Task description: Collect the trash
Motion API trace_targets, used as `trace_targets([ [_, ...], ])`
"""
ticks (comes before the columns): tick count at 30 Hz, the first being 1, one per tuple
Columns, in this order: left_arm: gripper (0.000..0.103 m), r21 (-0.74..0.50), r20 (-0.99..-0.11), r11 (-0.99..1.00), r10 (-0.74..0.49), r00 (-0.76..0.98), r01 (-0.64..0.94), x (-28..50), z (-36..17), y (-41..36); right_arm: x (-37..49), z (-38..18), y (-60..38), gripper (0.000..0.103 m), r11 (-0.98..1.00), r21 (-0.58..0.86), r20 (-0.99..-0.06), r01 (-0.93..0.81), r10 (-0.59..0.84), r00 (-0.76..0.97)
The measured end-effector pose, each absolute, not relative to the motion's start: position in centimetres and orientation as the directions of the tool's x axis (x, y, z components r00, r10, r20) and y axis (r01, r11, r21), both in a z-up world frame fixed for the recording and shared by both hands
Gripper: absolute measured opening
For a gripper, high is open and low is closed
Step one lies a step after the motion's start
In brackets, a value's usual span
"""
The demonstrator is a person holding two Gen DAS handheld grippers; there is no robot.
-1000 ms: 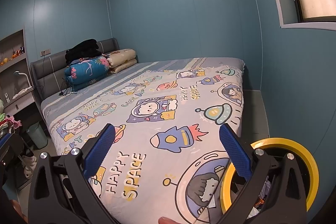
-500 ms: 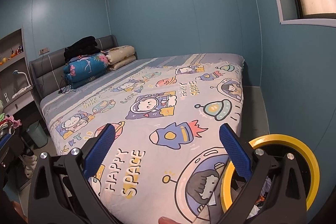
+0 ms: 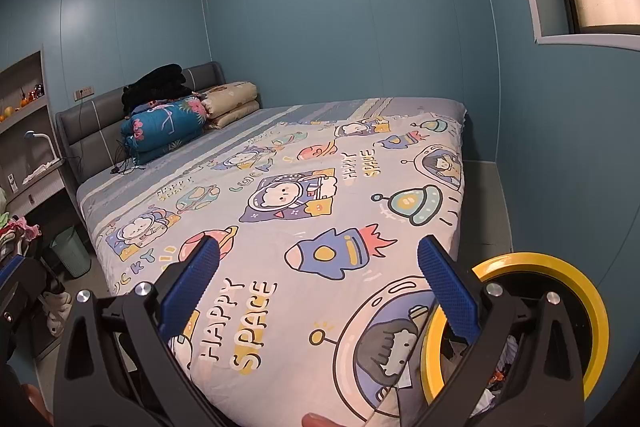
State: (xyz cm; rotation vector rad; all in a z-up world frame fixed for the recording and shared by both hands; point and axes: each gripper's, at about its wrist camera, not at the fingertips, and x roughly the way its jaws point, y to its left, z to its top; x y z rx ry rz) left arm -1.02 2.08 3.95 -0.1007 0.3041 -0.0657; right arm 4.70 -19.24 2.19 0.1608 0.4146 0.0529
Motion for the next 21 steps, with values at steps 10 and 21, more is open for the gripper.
trace_targets([
  [10, 0.095, -0.107, -0.300, 0.993, -0.083, 0.950, 0.053, -0.90, 3.72, 1.81, 4.83, 1.92, -19.45, 0.095, 0.985, 0.171, -0.407, -0.013, 0.083, 0.910],
  [21, 0.095, -0.106, -0.305, 0.993, -0.089, 0.948, 0.059, -0.94, 3.58, 1.80, 4.91, 1.70, -19.54, 0.095, 0.984, 0.176, -0.415, -0.012, 0.086, 0.906],
])
